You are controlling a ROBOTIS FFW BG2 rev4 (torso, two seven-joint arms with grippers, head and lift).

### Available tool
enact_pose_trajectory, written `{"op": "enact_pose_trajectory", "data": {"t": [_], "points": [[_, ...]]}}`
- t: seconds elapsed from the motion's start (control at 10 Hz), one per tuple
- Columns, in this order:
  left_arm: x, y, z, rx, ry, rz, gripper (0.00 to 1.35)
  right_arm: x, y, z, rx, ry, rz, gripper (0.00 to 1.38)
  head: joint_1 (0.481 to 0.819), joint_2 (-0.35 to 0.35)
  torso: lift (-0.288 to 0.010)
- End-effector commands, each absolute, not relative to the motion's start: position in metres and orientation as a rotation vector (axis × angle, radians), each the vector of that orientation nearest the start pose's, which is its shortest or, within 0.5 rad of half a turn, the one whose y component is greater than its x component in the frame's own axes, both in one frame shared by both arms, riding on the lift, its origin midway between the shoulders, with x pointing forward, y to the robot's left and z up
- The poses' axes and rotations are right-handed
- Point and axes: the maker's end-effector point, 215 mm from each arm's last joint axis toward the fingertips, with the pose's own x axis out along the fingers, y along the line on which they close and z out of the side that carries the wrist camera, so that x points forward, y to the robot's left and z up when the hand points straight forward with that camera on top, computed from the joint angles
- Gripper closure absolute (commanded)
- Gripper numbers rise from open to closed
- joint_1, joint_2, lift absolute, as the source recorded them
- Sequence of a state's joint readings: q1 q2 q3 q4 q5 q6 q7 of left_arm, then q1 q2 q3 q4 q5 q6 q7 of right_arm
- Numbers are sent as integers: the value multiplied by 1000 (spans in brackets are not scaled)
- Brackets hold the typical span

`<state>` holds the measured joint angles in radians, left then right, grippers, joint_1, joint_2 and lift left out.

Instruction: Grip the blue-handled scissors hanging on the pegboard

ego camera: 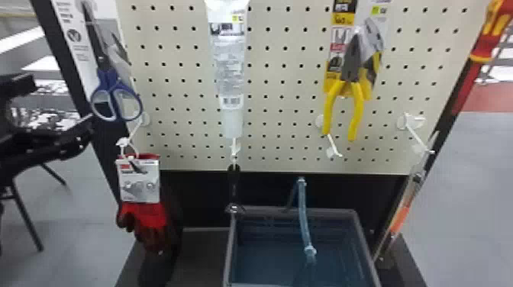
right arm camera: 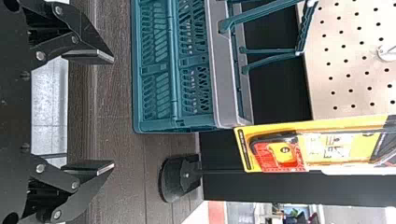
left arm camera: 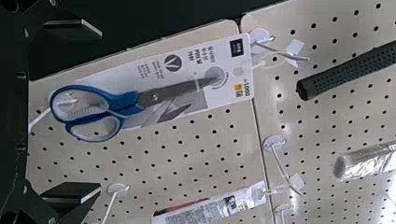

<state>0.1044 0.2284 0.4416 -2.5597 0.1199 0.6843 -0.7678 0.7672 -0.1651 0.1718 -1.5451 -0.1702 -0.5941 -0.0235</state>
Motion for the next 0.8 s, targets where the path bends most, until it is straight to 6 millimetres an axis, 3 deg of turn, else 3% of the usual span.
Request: {"op": "enact_pose_trajectory", "data": {"t": [0.0,0.2,0.3,0.7], "points": [[472,279,-65,323,-135,-473,153,258,-197,-520,106,229,105,469,549,0,-100],[494,283,-80,245,-108,-550,153,259,-197,-520,107,229,106,469,549,0,-100],[496,278,-78,227,-111,-596,153,258,-196,-521,107,231,108,469,549,0,-100],[507,254,-51,144,-157,-783,153,258,-195,-522,111,233,110,469,549,0,-100]]}}
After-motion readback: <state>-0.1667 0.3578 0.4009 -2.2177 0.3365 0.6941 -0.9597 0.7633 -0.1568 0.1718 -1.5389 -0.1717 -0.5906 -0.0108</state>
